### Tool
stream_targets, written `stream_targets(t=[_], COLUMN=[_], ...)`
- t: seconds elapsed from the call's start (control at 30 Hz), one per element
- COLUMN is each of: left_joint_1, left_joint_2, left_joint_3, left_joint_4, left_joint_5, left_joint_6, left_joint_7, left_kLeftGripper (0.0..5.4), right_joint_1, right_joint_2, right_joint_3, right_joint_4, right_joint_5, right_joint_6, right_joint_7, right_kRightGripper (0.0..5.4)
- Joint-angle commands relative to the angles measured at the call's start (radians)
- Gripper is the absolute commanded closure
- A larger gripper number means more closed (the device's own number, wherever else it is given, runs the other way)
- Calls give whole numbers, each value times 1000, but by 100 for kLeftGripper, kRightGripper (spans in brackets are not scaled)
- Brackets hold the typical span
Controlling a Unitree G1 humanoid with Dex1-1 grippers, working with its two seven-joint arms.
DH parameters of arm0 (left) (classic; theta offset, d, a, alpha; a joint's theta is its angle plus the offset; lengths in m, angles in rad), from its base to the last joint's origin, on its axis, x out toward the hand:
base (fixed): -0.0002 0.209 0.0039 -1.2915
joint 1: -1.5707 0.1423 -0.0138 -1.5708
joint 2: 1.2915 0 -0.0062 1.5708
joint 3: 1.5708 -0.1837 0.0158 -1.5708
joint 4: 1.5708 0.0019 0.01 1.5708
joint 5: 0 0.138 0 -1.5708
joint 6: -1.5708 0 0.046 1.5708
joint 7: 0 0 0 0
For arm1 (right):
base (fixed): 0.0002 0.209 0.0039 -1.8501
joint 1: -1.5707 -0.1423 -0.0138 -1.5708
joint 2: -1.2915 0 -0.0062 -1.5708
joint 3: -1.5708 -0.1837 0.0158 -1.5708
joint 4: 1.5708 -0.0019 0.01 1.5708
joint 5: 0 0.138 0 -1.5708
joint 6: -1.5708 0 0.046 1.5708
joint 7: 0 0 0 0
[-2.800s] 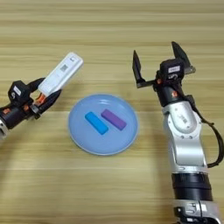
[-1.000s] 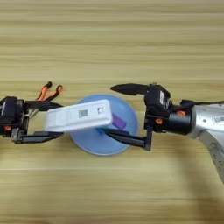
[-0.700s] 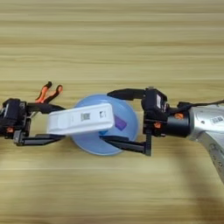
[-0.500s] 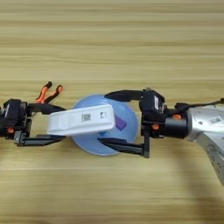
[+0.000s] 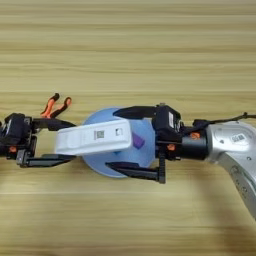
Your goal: Move the objects on the table
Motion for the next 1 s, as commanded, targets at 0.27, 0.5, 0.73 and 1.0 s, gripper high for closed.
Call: stream_targets(t=[0.27,0.5,0.73,1.0], left_joint_1=[-20,-23,-20,-19], left_joint_2=[-7,-10,-10,-13], left_joint_3=[-9,-11,-7,-3], left_joint_4=[6,13,8,2], left_joint_5=[15,16,12,7], left_joint_6=[-9,-17,-15,-13], left_joint_7=[3,1,-1,-5], left_kLeftGripper=[255,255,255,255], right_joint_1=[-43,-53,-55,-55], right_joint_2=[4,5,7,7], right_joint_3=[21,38,50,62], right_joint_4=[-43,-42,-25,4], right_joint_5=[29,25,8,-17], right_joint_6=[27,29,24,13], right_joint_7=[4,7,3,12], right_kRightGripper=[0,66,134,217])
